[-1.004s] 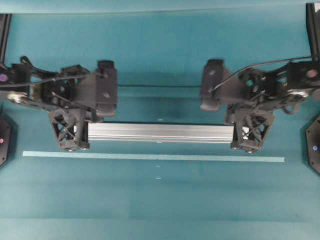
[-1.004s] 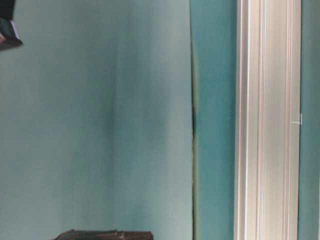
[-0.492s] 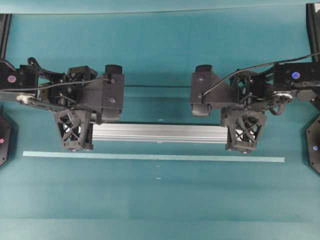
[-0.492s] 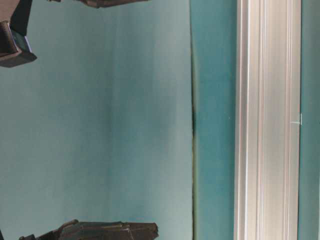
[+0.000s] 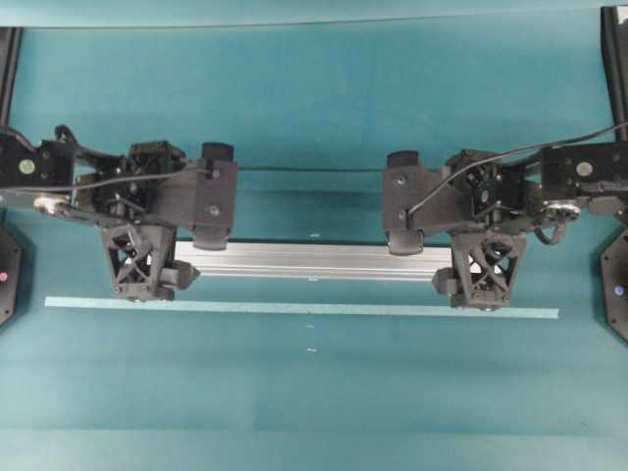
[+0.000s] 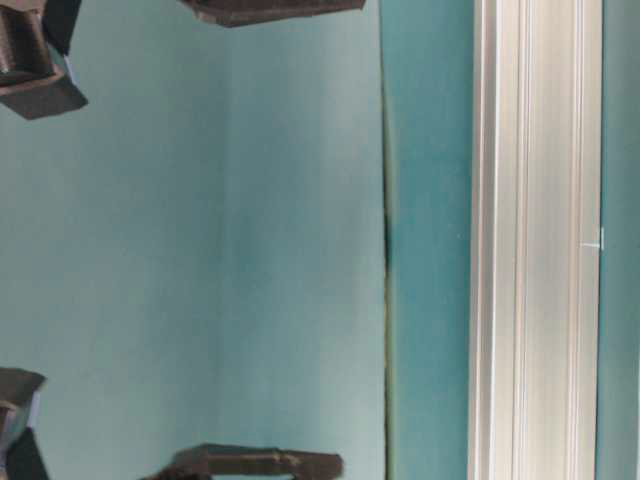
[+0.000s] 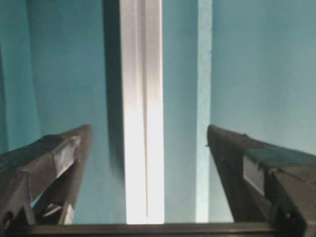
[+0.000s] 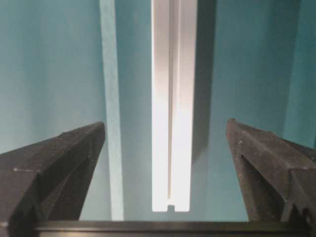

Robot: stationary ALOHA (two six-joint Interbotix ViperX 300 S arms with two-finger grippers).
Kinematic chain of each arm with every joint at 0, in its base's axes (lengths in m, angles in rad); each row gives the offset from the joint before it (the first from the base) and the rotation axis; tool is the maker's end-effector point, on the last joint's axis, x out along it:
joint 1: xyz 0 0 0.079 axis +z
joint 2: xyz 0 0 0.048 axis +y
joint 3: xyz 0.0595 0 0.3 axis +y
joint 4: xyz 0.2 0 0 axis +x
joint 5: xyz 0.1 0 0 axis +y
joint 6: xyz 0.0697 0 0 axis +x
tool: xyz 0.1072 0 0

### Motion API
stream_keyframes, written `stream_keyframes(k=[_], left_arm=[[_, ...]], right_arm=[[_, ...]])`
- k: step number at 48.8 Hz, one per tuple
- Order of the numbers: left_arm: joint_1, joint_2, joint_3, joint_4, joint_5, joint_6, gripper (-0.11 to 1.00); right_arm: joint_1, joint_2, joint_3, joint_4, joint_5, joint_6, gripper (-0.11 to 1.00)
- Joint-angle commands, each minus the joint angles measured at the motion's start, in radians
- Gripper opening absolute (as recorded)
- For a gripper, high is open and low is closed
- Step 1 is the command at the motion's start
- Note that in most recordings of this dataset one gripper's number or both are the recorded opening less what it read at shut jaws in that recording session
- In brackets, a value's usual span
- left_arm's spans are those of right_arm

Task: Lift the metal rail with both hands and move it towards you.
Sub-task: 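Close both grippers on the rail near its left and right ends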

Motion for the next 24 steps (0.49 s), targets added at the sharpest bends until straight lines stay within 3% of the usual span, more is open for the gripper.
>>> stream_keyframes(k=[1, 15, 24], left_arm=[[0.003, -0.017, 0.011, 0.003, -0.037, 0.0, 0.97], [0.023, 0.002, 0.057, 0.005, -0.097, 0.0, 0.98], [0.032, 0.04, 0.104, 0.005, -0.175, -0.008, 0.98]], right_arm=[[0.002, -0.002, -0.002, -0.008, -0.017, -0.002, 0.99], [0.0, 0.005, 0.035, -0.015, -0.051, 0.002, 1.0], [0.0, 0.021, 0.091, -0.015, -0.144, 0.003, 1.0]])
